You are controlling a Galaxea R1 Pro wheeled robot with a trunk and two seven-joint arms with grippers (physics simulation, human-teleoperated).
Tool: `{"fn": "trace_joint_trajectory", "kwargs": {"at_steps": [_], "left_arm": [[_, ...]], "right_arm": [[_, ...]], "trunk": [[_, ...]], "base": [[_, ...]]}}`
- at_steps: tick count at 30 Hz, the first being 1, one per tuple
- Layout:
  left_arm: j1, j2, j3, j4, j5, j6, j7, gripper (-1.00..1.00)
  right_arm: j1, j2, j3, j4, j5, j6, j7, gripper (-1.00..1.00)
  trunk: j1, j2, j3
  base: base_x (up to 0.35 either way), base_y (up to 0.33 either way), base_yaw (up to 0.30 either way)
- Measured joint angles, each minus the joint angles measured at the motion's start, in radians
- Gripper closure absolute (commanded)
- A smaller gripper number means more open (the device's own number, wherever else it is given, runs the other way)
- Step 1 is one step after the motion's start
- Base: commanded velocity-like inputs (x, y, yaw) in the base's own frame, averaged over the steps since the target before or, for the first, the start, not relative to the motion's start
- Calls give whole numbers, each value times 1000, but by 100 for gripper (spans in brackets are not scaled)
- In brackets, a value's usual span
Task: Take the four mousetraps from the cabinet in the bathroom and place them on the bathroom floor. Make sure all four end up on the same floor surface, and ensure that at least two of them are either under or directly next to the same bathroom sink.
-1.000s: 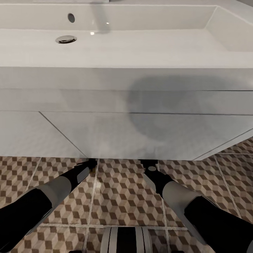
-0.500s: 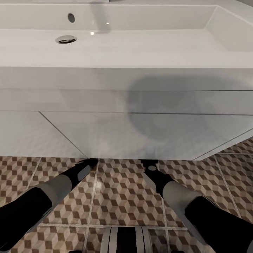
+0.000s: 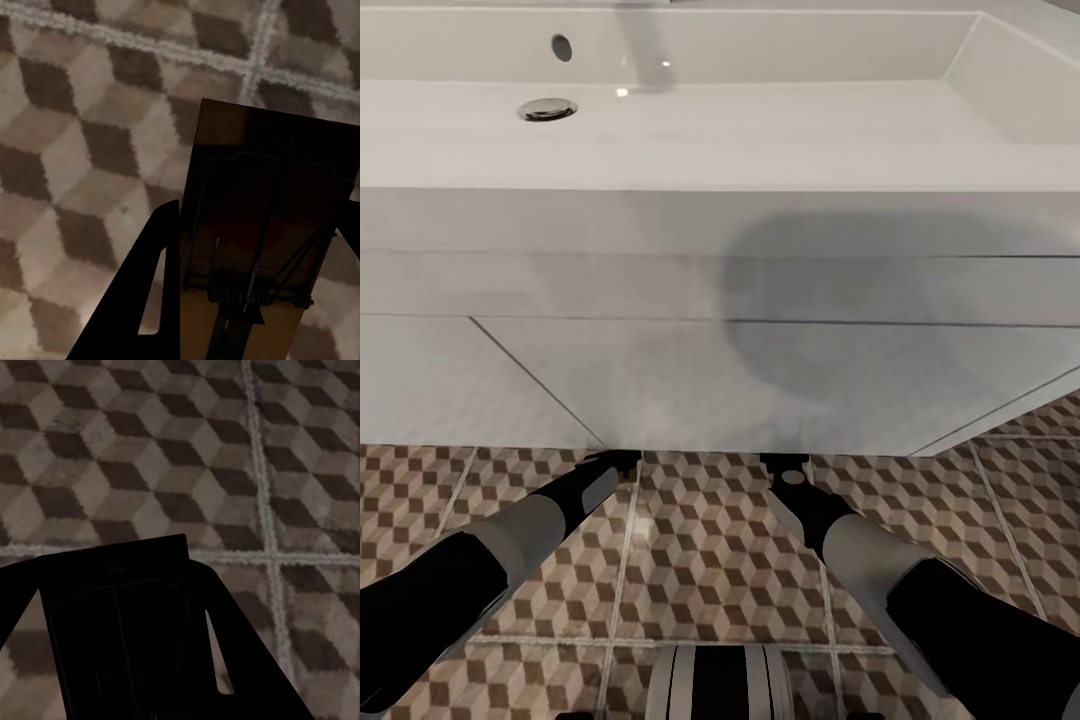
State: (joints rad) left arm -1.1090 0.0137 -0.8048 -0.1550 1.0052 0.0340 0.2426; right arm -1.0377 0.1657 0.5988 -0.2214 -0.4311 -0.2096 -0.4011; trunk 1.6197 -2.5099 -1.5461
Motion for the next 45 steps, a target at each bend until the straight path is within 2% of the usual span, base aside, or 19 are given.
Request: {"fn": "trace_joint_trajectory", "kwargs": {"at_steps": [45], "left_arm": [[0,-6,0,0,1,0,0,100]], "right_arm": [[0,0,0,-6,0,-1,1,100]], "trunk": [[0,0,-37]], "base": [[0,0,6]]}}
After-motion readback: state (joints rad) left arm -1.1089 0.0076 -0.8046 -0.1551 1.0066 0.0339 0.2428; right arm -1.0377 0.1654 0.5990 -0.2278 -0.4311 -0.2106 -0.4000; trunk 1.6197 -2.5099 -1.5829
